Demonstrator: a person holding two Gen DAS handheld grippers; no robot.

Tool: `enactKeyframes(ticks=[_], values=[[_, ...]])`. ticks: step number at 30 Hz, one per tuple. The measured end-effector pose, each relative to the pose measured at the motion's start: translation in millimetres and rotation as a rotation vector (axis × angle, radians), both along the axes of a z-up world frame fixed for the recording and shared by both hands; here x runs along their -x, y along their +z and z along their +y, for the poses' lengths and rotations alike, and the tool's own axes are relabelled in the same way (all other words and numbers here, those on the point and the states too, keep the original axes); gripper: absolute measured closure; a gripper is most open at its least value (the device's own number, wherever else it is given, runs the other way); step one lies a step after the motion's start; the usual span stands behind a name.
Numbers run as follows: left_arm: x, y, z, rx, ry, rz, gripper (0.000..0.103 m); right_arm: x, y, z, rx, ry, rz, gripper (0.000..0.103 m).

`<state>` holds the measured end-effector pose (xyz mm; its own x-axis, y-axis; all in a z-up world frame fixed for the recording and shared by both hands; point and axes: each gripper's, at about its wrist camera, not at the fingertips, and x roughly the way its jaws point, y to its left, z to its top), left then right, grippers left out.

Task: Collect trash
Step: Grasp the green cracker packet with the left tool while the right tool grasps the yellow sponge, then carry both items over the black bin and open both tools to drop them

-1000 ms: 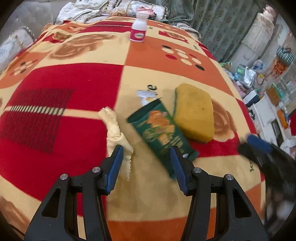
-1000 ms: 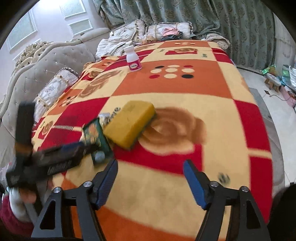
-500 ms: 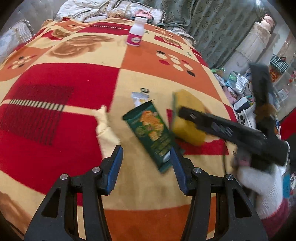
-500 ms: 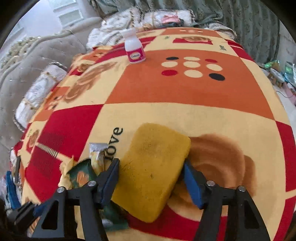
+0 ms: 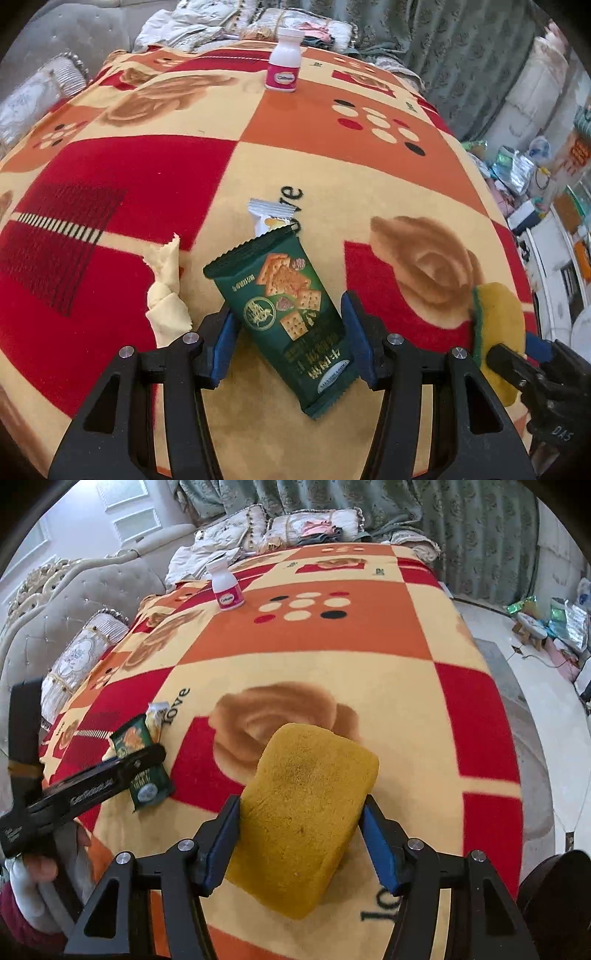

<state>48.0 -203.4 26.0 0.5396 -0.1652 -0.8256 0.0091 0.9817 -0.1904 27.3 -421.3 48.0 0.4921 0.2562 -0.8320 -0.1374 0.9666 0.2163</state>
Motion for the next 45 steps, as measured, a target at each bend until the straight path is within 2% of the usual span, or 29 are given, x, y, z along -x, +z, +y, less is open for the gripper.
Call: enactKeyframes(ticks=[1,2,7,15,28,34,45], values=[[1,1,1,0.017,-0.009,0.006,0.058,1,-2,0,-0.006,0.0,0.003,0.042],[5,2,5,0.056,-0.028,0.023,0.061,3,-5,1,-0.015,0.005,0.004,0.042],[35,14,10,0.113,-0.107,0.038,0.068,20,-1,2,-0.047,0.013,-0.024,0.044],[77,34,-12,0.146,-0.221,0.023,0.068,62,13,-8,-0.045,0.005,-0.051,0.045],[114,46,-104,0.133,-0.399,0.004,0.07,121,24,-54,0.011,-0.087,-0.072,0.045],[122,53,-157,0.13,-0.492,-0.004,0.07,141,28,-94,0.024,-0.169,-0.079,0.044],[125,57,-253,0.181,-0.641,0.011,0.07,173,25,-185,0.068,-0.363,-0.065,0.044]])
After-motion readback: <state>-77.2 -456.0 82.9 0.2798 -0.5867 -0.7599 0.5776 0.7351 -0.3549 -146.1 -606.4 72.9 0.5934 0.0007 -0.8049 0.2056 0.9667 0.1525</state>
